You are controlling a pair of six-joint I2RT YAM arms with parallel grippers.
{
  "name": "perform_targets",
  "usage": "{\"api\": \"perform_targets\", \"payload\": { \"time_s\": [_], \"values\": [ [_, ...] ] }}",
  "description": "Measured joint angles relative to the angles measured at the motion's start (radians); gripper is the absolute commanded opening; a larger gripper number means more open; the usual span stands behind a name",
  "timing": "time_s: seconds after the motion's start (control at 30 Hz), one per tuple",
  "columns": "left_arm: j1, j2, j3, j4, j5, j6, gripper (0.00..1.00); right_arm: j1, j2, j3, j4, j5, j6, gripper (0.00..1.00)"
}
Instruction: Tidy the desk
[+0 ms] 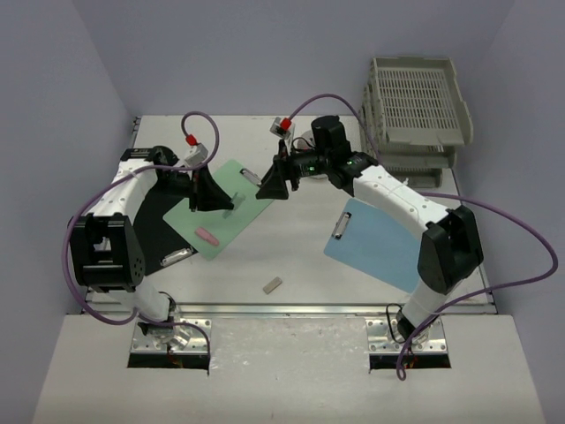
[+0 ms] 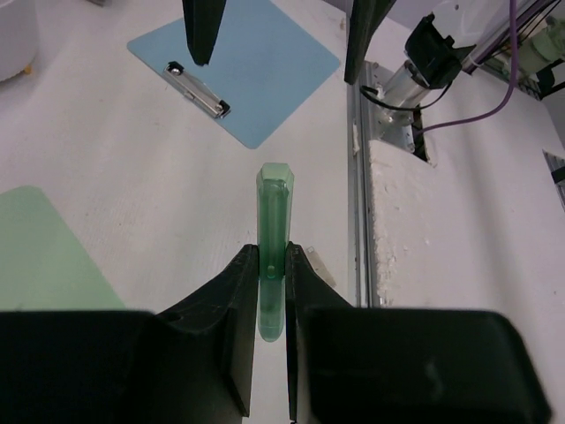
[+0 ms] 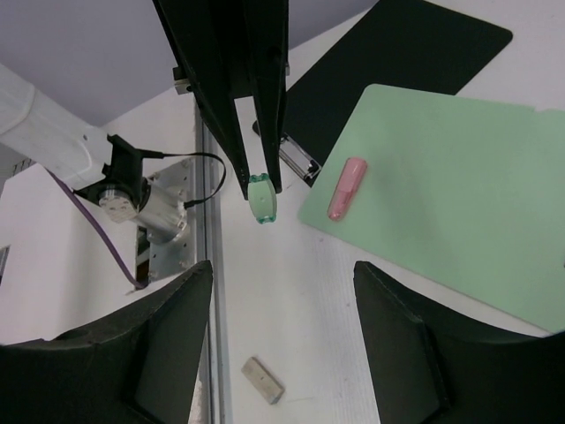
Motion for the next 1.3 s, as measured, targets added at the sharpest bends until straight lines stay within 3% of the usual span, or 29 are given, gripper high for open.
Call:
{"api": "perform_targets", "payload": {
  "time_s": [0.47,0.63,0.73,0.8,0.87,0.9,0.93,0.97,1.17,1.3],
  "values": [
    [0.0,0.002,0.0,-0.02,0.018,-0.015,0.0,0.104,0.085,0.08,0.002,0.0,0.04,0.58],
    [0.0,0.002,0.0,-0.021,0.019,-0.014,0.03,0.123,0.114,0.095,0.004,0.007,0.042,0.44],
    [0.0,0.002,0.0,-0.021,0.021,-0.015,0.14,0.124,0.128,0.095,0.004,0.014,0.043,0.26],
    [0.0,0.002,0.001,-0.024,0.023,-0.015,0.28,0.125,0.138,0.095,0.004,0.022,0.041,0.06],
    [0.0,0.002,0.002,-0.024,0.024,-0.016,0.38,0.125,0.143,0.095,0.004,0.03,0.042,0.0],
    [0.0,0.002,0.002,-0.025,0.026,-0.016,0.51,0.125,0.143,0.095,0.002,0.034,0.04,0.0],
    [0.0,0.002,0.002,-0.025,0.026,-0.017,0.77,0.124,0.143,0.095,0.002,0.038,0.038,0.0],
    [0.0,0.002,0.002,-0.025,0.026,-0.017,0.95,0.124,0.143,0.095,0.002,0.039,0.036,0.0],
    [0.0,0.001,0.04,-0.015,0.0,-0.048,1.0,0.094,0.134,0.093,-0.032,0.063,0.01,0.0],
    [-0.001,-0.09,0.006,0.274,-0.145,-0.309,1.0,-0.004,0.069,0.046,-0.081,0.119,-0.056,0.0]
  ]
}}
